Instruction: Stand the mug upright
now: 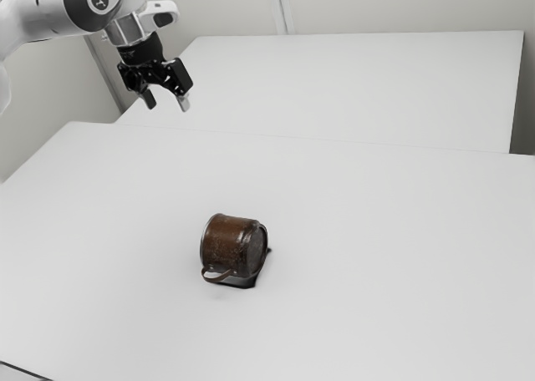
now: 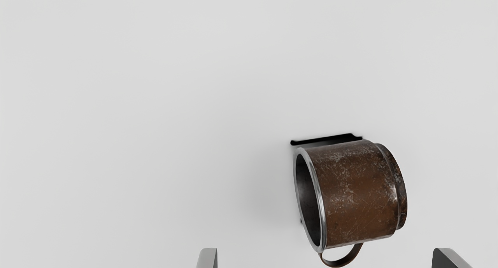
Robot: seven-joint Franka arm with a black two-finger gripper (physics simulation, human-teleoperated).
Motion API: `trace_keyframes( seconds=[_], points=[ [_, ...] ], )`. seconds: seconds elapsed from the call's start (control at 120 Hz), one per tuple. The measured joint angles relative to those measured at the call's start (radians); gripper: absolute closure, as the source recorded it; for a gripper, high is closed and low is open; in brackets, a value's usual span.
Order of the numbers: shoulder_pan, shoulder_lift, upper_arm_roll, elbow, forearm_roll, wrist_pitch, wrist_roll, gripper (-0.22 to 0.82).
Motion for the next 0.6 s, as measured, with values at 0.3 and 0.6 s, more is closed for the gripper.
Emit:
trace_keyframes(
  seconds=[0.3, 0.6],
  points=[
    [0.001, 0.0, 0.0, -0.003, -0.001, 0.009, 0.01, 0.0],
    [0.034, -0.084, 0.001, -0.178, -0.119, -0.004, 0.028, 0.0]
  ],
)
